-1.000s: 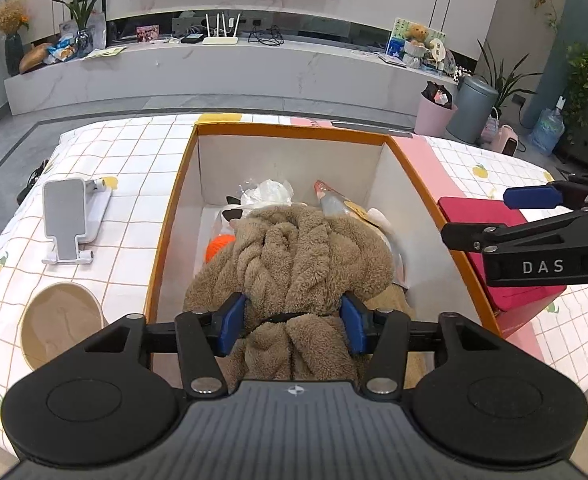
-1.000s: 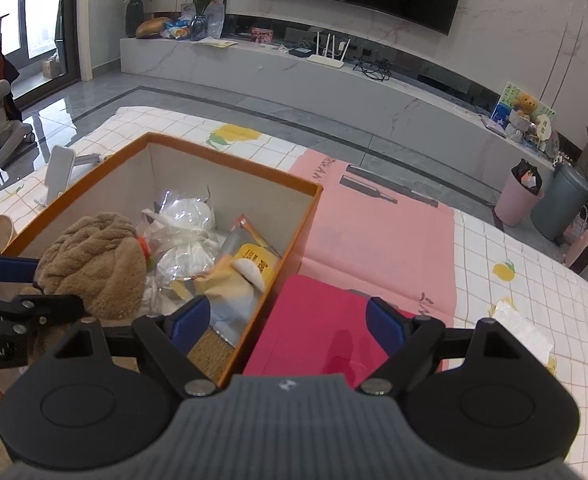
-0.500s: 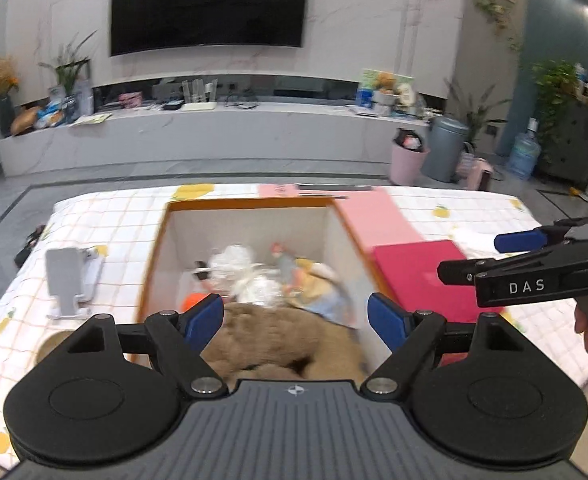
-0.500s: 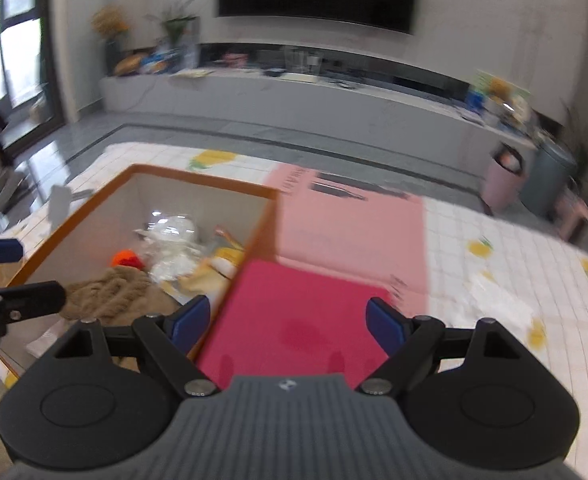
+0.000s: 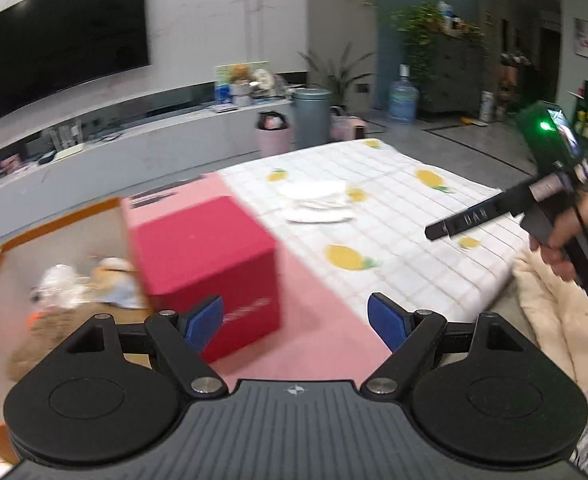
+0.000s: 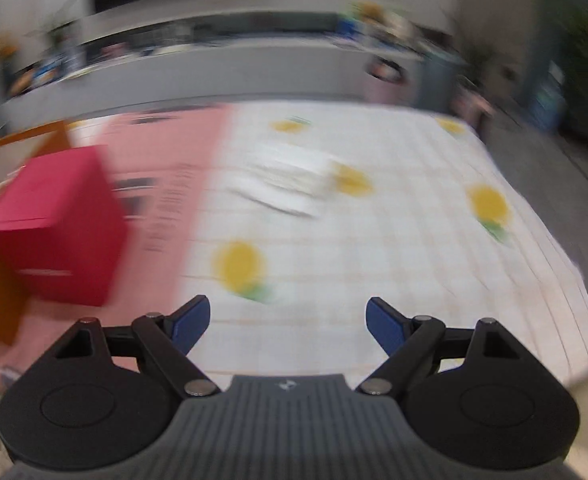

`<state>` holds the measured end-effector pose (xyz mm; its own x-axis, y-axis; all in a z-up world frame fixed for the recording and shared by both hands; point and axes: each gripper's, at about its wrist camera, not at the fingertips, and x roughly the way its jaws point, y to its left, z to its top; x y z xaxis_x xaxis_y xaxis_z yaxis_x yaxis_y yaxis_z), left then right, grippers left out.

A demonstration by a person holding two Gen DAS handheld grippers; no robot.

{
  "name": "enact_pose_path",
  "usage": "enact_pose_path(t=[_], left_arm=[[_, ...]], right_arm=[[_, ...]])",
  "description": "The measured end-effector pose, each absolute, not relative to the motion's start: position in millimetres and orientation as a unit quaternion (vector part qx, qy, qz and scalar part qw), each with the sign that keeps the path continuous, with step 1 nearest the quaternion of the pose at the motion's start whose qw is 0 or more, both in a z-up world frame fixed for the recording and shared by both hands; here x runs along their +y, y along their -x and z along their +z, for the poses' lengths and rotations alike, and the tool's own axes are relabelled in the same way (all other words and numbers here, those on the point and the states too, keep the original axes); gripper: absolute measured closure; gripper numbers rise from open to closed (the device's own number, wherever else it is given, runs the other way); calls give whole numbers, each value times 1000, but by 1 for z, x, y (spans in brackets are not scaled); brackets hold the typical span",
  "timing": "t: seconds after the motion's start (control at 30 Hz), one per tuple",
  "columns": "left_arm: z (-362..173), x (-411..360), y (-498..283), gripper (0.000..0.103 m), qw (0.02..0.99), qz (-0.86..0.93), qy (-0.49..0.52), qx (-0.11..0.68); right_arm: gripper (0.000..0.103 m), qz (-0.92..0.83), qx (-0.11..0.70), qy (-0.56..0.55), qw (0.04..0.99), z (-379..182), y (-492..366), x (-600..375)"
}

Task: Organize soft objects
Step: 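Move both grippers back over the bed toward the white and yellow cloths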

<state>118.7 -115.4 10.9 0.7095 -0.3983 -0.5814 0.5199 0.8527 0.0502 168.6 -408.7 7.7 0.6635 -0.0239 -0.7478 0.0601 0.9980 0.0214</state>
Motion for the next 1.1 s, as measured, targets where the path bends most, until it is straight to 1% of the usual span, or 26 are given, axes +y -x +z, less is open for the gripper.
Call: enact_pose_path(t=[0.13,0.3,0.47,0.57,0.73,0.83,0.9,0.97,1.03,1.1], left_arm=[[-18,-156,-114,7,920,-252,-143,263],[-52,-206,-110,7,921,-247,-187,237],[-74,-245,-124,7,930,-226,-161,240],[-82,-273,-146,7,942,-194,-160,224],[-88,-313,-204,7,953,-153,-145,216],[-95,-336,-244,7,956,-126,-162,210],[-100,-345,-267,7,957,-99,-173,210],[-104,-348,-291,7,957,-85,-171,220],[-105,-349,-313,7,952,-88,-167,240],[-105,-349,-326,7,956,-82,-153,237]], right_arm=[[19,-67,419,-67,903,-18,-168,-460],[19,-83,422,-93,898,-36,-180,-480],[19,-98,436,-120,886,-41,-181,-494],[19,-118,432,-118,886,-40,-180,-506],[19,-143,425,-163,879,-45,-181,-534],[19,-153,431,-167,873,-56,-186,-543],[19,-154,439,-166,869,-65,-191,-546],[16,-152,444,-163,868,-72,-196,-547],[16,-144,445,-144,872,-72,-202,-545],[16,-138,440,-131,878,-71,-206,-544]])
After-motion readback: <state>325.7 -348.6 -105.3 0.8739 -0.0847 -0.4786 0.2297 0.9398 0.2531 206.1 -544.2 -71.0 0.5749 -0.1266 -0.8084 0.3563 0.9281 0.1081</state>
